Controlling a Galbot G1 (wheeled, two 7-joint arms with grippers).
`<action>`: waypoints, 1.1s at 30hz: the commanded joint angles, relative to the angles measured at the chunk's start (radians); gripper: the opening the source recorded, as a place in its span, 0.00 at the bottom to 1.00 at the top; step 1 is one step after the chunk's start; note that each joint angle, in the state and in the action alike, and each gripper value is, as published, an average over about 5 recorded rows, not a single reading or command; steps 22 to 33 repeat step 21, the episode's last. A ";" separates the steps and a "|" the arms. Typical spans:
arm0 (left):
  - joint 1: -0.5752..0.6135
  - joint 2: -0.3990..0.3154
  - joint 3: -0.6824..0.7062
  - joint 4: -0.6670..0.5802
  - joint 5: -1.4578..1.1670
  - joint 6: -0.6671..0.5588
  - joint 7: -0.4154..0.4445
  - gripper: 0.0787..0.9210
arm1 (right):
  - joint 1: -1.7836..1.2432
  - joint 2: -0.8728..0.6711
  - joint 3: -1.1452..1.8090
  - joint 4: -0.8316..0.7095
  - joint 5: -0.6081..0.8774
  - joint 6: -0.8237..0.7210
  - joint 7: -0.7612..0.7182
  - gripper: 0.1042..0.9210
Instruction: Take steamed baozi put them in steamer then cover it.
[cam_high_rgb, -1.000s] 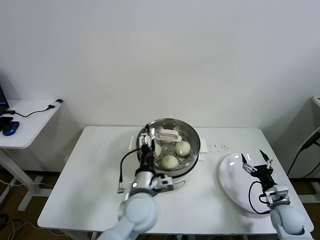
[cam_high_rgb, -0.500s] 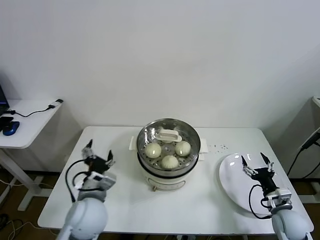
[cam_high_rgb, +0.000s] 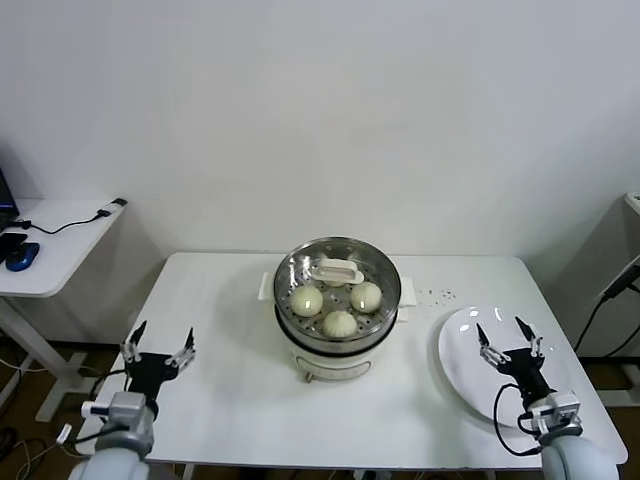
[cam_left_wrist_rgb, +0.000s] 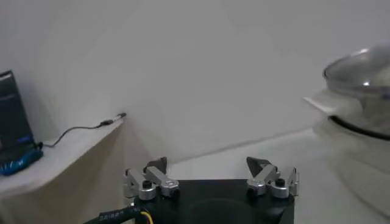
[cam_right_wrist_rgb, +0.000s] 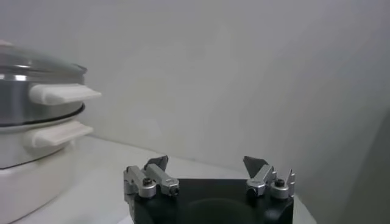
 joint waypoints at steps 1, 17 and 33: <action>0.097 -0.073 -0.117 0.058 -0.173 -0.286 0.047 0.88 | -0.063 0.026 0.011 0.058 0.009 -0.034 -0.012 0.88; 0.115 -0.092 -0.100 0.024 -0.075 -0.297 0.045 0.88 | -0.071 0.045 0.015 0.094 0.082 -0.095 -0.019 0.88; 0.113 -0.093 -0.111 0.020 -0.066 -0.296 0.045 0.88 | -0.077 0.053 0.022 0.096 0.082 -0.092 -0.026 0.88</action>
